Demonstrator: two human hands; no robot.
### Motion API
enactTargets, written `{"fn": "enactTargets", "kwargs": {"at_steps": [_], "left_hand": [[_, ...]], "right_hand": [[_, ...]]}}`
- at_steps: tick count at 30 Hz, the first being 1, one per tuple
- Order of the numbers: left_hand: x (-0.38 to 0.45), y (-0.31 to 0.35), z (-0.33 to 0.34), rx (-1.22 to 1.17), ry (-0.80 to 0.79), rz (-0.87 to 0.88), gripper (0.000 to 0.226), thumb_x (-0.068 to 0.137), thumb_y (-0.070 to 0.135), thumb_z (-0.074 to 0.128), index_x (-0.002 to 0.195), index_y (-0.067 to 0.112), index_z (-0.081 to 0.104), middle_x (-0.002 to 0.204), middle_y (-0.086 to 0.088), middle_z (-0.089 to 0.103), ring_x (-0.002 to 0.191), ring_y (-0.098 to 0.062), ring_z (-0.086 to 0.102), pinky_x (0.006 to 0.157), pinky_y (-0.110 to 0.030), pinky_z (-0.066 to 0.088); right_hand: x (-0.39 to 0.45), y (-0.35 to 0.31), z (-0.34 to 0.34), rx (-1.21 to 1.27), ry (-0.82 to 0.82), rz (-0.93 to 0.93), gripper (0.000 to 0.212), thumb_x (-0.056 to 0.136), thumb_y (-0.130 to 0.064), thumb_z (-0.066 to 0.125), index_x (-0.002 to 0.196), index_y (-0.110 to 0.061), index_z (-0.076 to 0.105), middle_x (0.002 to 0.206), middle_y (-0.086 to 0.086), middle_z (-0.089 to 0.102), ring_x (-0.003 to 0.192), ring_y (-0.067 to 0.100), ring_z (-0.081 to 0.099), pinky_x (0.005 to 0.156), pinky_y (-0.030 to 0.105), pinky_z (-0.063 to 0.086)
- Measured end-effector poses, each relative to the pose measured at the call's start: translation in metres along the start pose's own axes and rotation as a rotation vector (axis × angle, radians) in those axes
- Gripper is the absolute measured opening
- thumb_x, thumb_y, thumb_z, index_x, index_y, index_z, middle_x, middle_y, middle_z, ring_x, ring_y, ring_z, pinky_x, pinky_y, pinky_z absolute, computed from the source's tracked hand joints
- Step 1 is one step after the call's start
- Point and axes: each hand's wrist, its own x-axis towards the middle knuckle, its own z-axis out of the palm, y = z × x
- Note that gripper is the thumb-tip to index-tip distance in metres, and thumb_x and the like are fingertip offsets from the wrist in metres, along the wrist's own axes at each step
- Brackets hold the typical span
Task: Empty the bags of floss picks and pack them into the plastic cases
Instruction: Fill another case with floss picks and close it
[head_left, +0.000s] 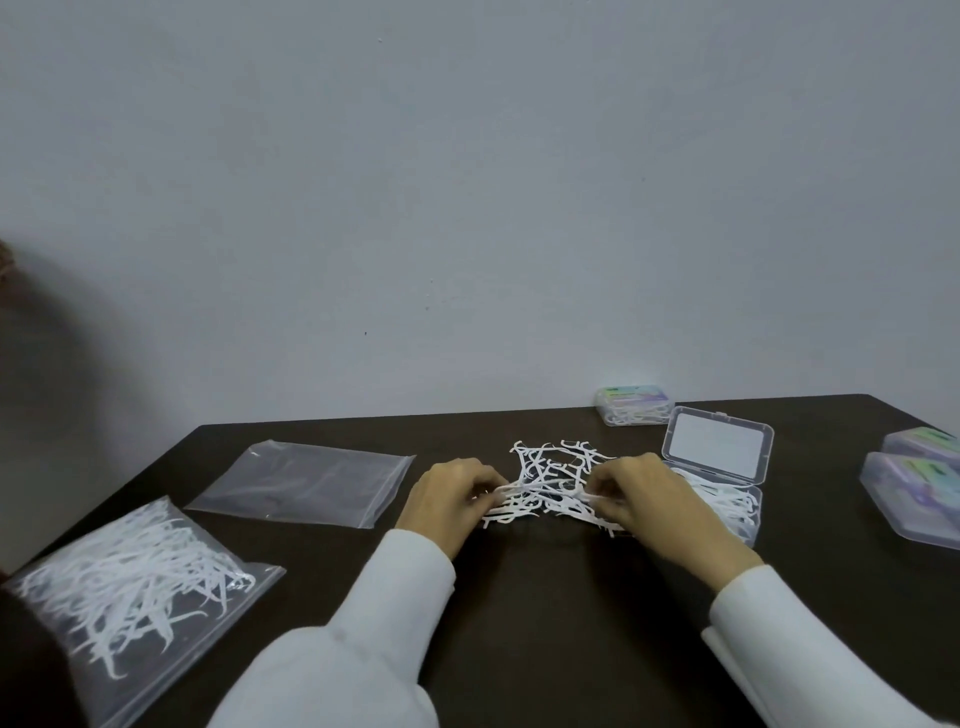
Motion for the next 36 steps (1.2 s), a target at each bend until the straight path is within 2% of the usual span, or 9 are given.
{"fn": "enactTargets", "kwargs": {"at_steps": [3,9,13,17,23,26,31,33,36], "left_hand": [[-0.001,-0.002,0.0,-0.151,0.062,-0.033,0.014,0.084,0.019,0.069,0.097,0.019,0.074,0.089,0.005,0.068,0.085,-0.011,0.061,0.08,-0.03,0.05],[0.0,0.006,-0.003,-0.411,0.159,-0.122,0.011,0.079,0.013,0.073,0.089,0.018,0.075,0.078,0.012,0.068,0.077,-0.003,0.063,0.07,-0.008,0.046],[0.006,0.014,0.0,-0.549,0.157,-0.132,0.011,0.078,0.016,0.074,0.081,0.027,0.073,0.075,0.011,0.071,0.074,-0.003,0.064,0.071,-0.013,0.049],[0.018,0.032,0.008,-0.707,0.16,-0.128,0.01,0.077,0.014,0.074,0.085,0.02,0.075,0.076,0.003,0.073,0.073,-0.009,0.065,0.075,-0.026,0.053],[0.041,0.066,0.025,-0.747,0.115,-0.088,0.014,0.079,0.012,0.073,0.085,0.025,0.074,0.081,0.002,0.073,0.079,-0.01,0.065,0.074,-0.019,0.051],[0.052,0.081,0.037,-0.791,0.087,-0.095,0.011,0.079,0.012,0.073,0.088,0.017,0.075,0.081,0.001,0.073,0.077,-0.008,0.064,0.074,-0.021,0.051],[0.067,0.094,0.055,-0.819,0.045,-0.083,0.013,0.08,0.01,0.072,0.093,0.01,0.075,0.082,0.001,0.072,0.076,-0.006,0.063,0.066,-0.012,0.047],[0.07,0.096,0.058,-0.829,0.041,-0.082,0.015,0.08,0.009,0.071,0.095,0.008,0.074,0.082,0.0,0.071,0.072,-0.001,0.062,0.064,-0.01,0.046],[0.075,0.098,0.064,-0.816,0.032,-0.084,0.015,0.081,0.009,0.071,0.096,0.009,0.074,0.08,0.002,0.07,0.066,0.007,0.06,0.06,-0.008,0.045]], "right_hand": [[-0.001,0.006,-0.005,0.079,0.016,0.028,0.014,0.088,-0.029,0.062,0.091,-0.019,0.07,0.089,0.002,0.07,0.084,0.015,0.063,0.075,0.029,0.049],[-0.004,0.017,-0.02,0.192,0.079,0.076,0.015,0.086,-0.027,0.064,0.089,-0.015,0.073,0.084,0.0,0.069,0.071,0.012,0.06,0.067,0.02,0.043],[-0.01,0.029,-0.035,0.271,0.116,0.108,0.012,0.084,-0.024,0.066,0.088,-0.015,0.072,0.083,-0.002,0.068,0.077,0.014,0.062,0.073,0.022,0.046],[-0.022,0.055,-0.052,0.255,0.139,0.161,0.007,0.084,-0.02,0.066,0.09,-0.02,0.07,0.086,-0.004,0.067,0.074,0.002,0.058,0.071,0.012,0.045],[-0.035,0.088,-0.061,0.064,0.075,0.332,0.021,0.088,-0.018,0.061,0.107,-0.015,0.067,0.109,0.007,0.066,0.085,0.009,0.056,0.087,0.029,0.052],[-0.036,0.089,-0.061,0.03,0.027,0.352,0.021,0.089,-0.019,0.06,0.108,-0.018,0.067,0.112,0.005,0.066,0.092,0.011,0.059,0.088,0.03,0.052],[-0.03,0.09,-0.055,0.049,-0.012,0.344,0.024,0.087,-0.014,0.063,0.11,-0.017,0.067,0.111,0.005,0.066,0.092,0.011,0.06,0.088,0.024,0.05],[-0.03,0.09,-0.053,0.079,0.002,0.341,0.026,0.084,-0.012,0.067,0.11,-0.015,0.066,0.107,0.005,0.065,0.089,0.01,0.06,0.084,0.019,0.05],[-0.033,0.093,-0.057,0.123,0.038,0.319,0.028,0.078,-0.01,0.072,0.105,-0.013,0.066,0.094,-0.001,0.063,0.072,0.001,0.055,0.063,0.008,0.045]]}}
